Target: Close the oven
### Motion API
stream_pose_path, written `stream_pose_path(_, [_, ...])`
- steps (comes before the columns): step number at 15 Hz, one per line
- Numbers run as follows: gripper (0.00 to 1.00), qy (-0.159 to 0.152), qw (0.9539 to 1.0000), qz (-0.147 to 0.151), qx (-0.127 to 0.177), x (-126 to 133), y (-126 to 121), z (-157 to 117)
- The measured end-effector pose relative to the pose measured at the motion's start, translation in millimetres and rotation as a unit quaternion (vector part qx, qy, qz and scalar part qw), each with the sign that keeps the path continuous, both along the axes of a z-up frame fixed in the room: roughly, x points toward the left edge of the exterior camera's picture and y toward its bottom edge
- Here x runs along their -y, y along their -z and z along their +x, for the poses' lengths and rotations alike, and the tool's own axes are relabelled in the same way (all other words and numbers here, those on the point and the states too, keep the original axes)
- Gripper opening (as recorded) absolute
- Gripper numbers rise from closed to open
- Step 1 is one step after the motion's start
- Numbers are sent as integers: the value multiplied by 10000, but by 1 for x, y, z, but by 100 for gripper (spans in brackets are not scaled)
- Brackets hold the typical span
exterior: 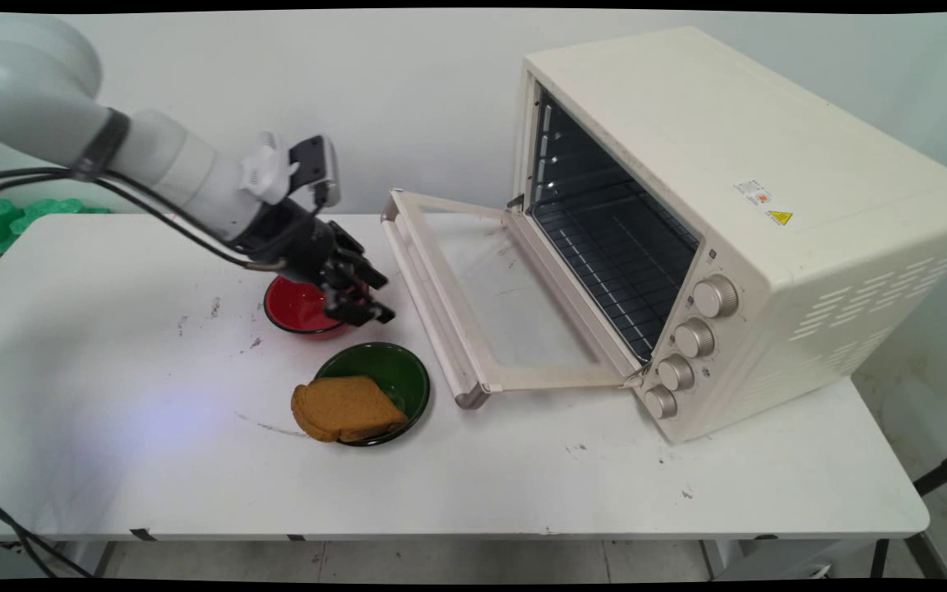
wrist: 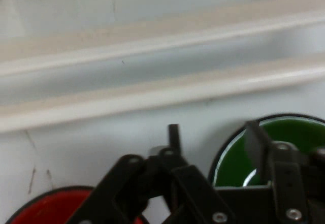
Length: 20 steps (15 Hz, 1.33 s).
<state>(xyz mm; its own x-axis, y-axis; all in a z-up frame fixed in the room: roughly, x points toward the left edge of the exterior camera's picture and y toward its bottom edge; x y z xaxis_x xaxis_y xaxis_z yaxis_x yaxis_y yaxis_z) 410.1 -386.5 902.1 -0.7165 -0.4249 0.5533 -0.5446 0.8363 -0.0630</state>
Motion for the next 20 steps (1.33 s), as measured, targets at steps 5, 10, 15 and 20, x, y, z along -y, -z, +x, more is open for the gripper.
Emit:
stream_pose_path(5, [0, -324, 9993, 162, 74, 17, 17, -13])
stream_pose_path(10, [0, -524, 9981, 290, 127, 29, 28, -21])
stream_pose_path(15, [0, -666, 9972, 254, -212, 40, 32, -33])
stream_pose_path(20, [0, -669, 9936, -24, -914, 49, 19, -45])
